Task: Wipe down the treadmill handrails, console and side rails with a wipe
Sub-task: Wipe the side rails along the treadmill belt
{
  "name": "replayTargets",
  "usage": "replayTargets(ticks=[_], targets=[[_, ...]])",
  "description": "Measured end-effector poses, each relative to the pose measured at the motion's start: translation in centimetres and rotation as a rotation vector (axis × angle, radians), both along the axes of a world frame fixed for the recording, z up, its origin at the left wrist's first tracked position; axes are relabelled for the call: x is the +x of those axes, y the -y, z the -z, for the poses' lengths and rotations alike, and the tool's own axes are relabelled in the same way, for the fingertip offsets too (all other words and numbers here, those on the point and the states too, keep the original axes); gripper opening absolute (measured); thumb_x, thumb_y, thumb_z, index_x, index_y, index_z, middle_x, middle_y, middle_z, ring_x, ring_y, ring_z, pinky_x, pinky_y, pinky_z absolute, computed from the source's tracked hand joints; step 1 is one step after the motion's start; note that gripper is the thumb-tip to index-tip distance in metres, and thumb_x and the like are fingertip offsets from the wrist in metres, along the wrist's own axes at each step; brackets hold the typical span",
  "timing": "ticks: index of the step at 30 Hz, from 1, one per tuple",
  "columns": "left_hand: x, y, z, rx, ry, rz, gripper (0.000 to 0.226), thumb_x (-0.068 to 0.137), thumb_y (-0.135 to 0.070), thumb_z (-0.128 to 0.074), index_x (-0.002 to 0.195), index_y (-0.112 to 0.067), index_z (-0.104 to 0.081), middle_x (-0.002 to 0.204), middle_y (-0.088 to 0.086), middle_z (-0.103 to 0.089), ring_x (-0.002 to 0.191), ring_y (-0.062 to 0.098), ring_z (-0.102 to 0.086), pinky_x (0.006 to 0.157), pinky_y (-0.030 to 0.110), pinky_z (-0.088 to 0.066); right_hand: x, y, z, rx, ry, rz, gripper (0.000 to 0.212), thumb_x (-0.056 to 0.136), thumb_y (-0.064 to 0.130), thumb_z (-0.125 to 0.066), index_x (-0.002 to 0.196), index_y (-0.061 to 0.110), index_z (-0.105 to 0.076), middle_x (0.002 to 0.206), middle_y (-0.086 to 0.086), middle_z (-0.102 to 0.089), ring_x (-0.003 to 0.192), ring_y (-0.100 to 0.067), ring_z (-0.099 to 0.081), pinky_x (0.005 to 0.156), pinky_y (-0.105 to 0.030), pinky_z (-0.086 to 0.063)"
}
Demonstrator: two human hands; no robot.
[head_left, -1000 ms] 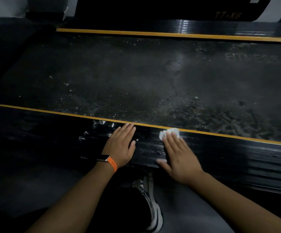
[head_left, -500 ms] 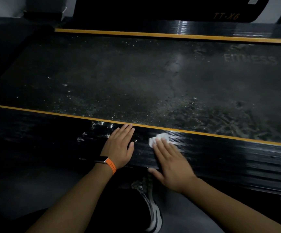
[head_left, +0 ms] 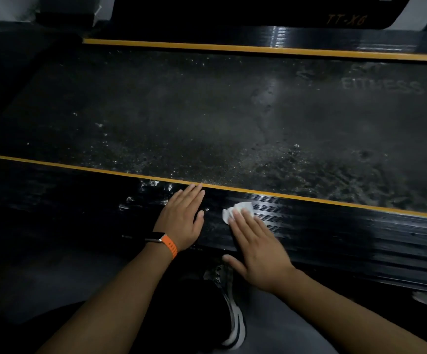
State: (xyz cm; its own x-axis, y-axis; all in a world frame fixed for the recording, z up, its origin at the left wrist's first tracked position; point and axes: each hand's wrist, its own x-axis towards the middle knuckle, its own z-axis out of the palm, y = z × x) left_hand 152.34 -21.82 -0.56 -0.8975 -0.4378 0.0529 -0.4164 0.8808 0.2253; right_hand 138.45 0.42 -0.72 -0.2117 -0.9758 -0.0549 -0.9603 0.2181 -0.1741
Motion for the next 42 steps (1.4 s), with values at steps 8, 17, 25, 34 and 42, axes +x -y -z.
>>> replayTargets(ticks=[8, 17, 25, 34, 42], targets=[[-0.1, 0.0, -0.5, 0.008, 0.031, 0.001, 0.06, 0.102, -0.035, -0.035, 0.156, -0.01, -0.04, 0.166, 0.004, -0.032, 0.156, 0.017, -0.021, 0.128, 0.038, -0.014, -2.7, -2.0, 0.7, -0.006, -0.026, -0.112, 0.079, 0.106, 0.065, -0.03, 0.164, 0.01, -0.028, 0.173, -0.007, -0.019, 0.161, -0.026, -0.014, 0.127, -0.046, -0.017], [-0.2, -0.2, -0.8, 0.011, 0.012, 0.002, 0.06, 0.101, -0.035, -0.034, 0.154, -0.008, -0.043, 0.164, 0.006, -0.036, 0.155, 0.018, -0.025, 0.128, 0.039, -0.018, 0.9, 1.0, 0.7, -0.079, 0.001, -0.126, 0.083, 0.104, 0.064, -0.037, 0.163, 0.007, -0.03, 0.172, -0.01, -0.021, 0.161, -0.029, -0.012, 0.129, -0.043, -0.01], [-0.2, -0.1, -0.6, 0.011, 0.018, -0.006, 0.06, 0.102, -0.036, -0.032, 0.156, -0.01, -0.04, 0.165, 0.005, -0.034, 0.155, 0.019, -0.024, 0.128, 0.037, -0.015, -2.5, -5.1, 1.0, -0.071, -0.041, -0.138, 0.079, 0.106, 0.06, -0.038, 0.164, 0.008, -0.028, 0.171, -0.011, -0.024, 0.16, -0.029, -0.017, 0.126, -0.047, -0.022], [-0.1, 0.0, -0.6, 0.004, 0.02, -0.004, 0.059, 0.102, -0.035, -0.034, 0.155, -0.01, -0.042, 0.165, 0.005, -0.035, 0.155, 0.018, -0.023, 0.127, 0.041, -0.02, 1.0, -0.1, 0.3, -0.111, 0.016, -0.205, 0.08, 0.102, 0.058, -0.044, 0.16, 0.004, -0.035, 0.169, -0.013, -0.029, 0.159, -0.03, -0.02, 0.127, -0.046, -0.026], [0.0, 0.0, -0.7, 0.033, 0.036, -0.008, 0.057, 0.106, -0.035, -0.036, 0.158, -0.012, -0.036, 0.168, 0.004, -0.028, 0.156, 0.019, -0.018, 0.128, 0.041, -0.016, -2.6, -5.2, 0.4, -0.156, 0.089, -0.268, 0.069, 0.103, 0.049, -0.052, 0.154, 0.003, -0.047, 0.167, -0.01, -0.036, 0.157, -0.027, -0.028, 0.12, -0.051, -0.039]])
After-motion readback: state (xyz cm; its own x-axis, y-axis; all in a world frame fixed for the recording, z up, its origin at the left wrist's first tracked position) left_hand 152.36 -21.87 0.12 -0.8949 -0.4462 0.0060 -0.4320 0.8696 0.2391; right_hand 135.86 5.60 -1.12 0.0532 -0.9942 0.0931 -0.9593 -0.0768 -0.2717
